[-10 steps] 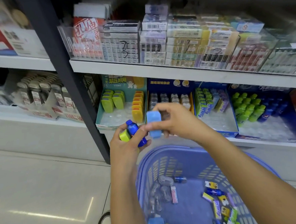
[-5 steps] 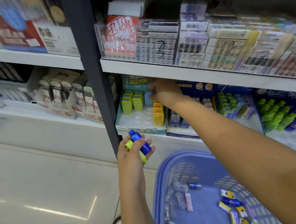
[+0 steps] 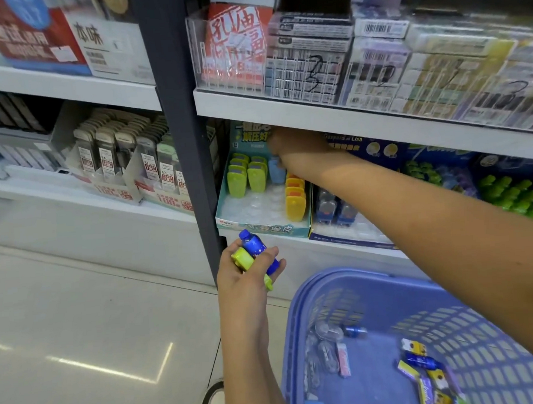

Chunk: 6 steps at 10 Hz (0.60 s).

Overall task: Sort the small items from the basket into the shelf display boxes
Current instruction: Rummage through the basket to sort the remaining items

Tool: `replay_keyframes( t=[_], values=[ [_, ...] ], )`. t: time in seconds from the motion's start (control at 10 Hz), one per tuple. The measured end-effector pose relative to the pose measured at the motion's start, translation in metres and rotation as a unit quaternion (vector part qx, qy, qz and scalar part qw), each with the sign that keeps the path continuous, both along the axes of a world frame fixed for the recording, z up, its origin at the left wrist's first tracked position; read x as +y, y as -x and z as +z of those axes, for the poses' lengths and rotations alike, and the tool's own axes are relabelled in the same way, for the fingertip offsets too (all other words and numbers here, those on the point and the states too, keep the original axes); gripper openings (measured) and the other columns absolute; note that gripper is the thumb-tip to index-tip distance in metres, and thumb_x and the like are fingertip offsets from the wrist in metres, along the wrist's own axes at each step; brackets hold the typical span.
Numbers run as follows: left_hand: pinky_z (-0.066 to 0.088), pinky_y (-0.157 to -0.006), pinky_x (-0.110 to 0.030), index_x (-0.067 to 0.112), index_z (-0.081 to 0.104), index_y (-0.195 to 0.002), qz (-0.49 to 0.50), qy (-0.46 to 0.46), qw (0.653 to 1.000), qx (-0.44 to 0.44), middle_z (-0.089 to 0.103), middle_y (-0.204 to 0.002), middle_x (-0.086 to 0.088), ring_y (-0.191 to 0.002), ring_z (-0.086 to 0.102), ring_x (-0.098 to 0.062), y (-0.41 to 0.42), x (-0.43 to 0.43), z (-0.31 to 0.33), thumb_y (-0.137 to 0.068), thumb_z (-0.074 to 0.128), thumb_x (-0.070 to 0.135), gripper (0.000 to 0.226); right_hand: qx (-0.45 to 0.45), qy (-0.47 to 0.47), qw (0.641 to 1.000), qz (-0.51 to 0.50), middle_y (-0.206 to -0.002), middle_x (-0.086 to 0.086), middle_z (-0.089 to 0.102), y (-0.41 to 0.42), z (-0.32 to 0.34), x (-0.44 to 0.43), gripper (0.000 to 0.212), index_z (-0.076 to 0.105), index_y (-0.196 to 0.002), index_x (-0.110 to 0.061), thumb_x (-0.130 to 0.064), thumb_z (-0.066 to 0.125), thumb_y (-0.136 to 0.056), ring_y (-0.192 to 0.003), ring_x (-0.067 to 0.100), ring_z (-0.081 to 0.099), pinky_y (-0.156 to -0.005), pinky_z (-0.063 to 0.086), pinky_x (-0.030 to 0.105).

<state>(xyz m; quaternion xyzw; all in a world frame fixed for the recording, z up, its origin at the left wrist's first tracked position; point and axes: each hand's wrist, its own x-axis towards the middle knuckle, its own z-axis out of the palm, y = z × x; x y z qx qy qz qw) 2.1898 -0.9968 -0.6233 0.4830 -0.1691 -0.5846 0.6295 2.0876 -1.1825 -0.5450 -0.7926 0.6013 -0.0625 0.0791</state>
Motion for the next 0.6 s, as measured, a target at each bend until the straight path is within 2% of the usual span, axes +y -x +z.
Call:
replay_keyframes(
  t=[0.1,0.3,0.4,0.5,0.6],
  values=[
    [0.059,-0.081,-0.036,0.013,0.058,-0.118,-0.001,0.008,1.0,0.015,0.063,-0.102,-0.013,-0.079,0.072,-0.014,0.001,0.0,0.0,-0.079,0.069,0.002,0.042,-0.02,-0.011,1.0,-0.003,-0.114,0.016,0.058,0.005,-0.008,-0.008,0.023,0.057,-0.112,-0.004,-0.007,0.047,-0.091,-0.106,0.03,0.055,-0.087,0.044,0.031],
    [0.057,-0.084,-0.039,0.012,0.058,-0.119,-0.007,0.019,0.999,0.038,0.063,-0.099,-0.01,-0.081,0.072,-0.017,0.002,0.0,-0.001,-0.078,0.07,0.002,0.043,0.006,-0.006,0.999,0.035,-0.11,0.015,0.062,0.012,-0.011,-0.008,0.02,0.062,-0.105,-0.007,-0.013,0.061,-0.087,-0.1,0.029,0.057,-0.085,0.048,0.035],
    [0.058,-0.083,-0.039,0.013,0.059,-0.116,-0.008,0.021,0.999,0.041,0.063,-0.1,-0.01,-0.084,0.072,-0.018,0.003,0.0,-0.001,-0.078,0.07,0.002,0.041,-0.008,0.009,1.0,0.024,-0.107,0.02,0.062,0.008,-0.01,-0.005,0.019,0.063,-0.1,0.001,-0.011,0.058,-0.086,-0.099,0.034,0.058,-0.085,0.049,0.038],
    [0.058,-0.08,-0.036,0.013,0.061,-0.112,-0.012,0.021,0.999,0.037,0.064,-0.101,-0.012,-0.089,0.071,-0.021,0.006,-0.001,-0.001,-0.075,0.073,0.004,0.04,0.018,0.041,0.999,0.011,-0.104,0.025,0.059,-0.002,-0.013,0.006,0.018,0.061,-0.095,0.011,0.002,0.05,-0.084,-0.097,0.036,0.057,-0.073,0.044,0.033],
    [0.058,-0.079,-0.035,0.009,0.063,-0.111,-0.01,0.023,0.999,0.04,0.066,-0.1,-0.013,-0.093,0.07,-0.022,0.009,-0.001,0.001,-0.07,0.075,0.009,0.042,0.076,0.064,0.995,0.03,-0.107,0.026,0.058,-0.01,-0.02,0.015,0.021,0.06,-0.098,0.012,0.008,0.048,-0.081,-0.099,0.036,0.056,-0.071,0.037,0.029]
  ],
)
